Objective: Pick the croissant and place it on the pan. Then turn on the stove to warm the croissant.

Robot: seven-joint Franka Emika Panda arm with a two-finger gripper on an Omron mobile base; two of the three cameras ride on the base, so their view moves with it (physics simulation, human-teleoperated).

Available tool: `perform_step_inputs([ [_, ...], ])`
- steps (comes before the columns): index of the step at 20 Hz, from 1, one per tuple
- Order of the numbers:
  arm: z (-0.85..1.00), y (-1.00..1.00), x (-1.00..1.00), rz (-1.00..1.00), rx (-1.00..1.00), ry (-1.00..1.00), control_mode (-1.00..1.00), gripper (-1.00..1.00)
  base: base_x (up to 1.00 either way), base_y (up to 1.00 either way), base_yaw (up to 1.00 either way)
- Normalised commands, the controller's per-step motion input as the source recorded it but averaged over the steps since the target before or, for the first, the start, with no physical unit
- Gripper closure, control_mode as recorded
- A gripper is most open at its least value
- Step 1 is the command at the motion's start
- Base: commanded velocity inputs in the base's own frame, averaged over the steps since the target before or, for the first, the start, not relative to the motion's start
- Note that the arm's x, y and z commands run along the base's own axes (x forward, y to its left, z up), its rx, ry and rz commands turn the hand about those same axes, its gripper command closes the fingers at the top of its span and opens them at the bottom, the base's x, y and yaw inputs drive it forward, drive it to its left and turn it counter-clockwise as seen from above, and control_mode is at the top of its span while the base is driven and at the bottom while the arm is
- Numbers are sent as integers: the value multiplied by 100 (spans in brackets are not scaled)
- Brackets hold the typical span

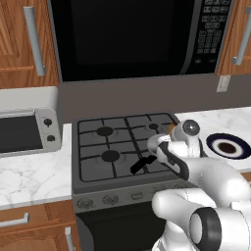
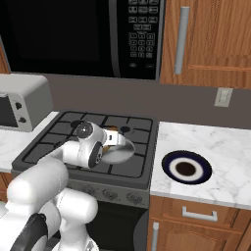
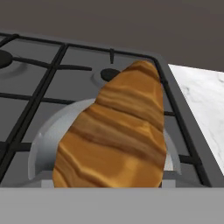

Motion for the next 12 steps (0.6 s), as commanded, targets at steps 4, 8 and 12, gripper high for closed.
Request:
perform_step_inputs([
  [4, -19, 0, 12, 0, 0, 1, -100, 100, 0, 0, 0],
  [8, -13, -2, 8, 0, 0, 0, -100, 100, 0, 0, 0],
  [12, -6, -2, 3, 0, 0, 0, -100, 100, 0, 0, 0],
])
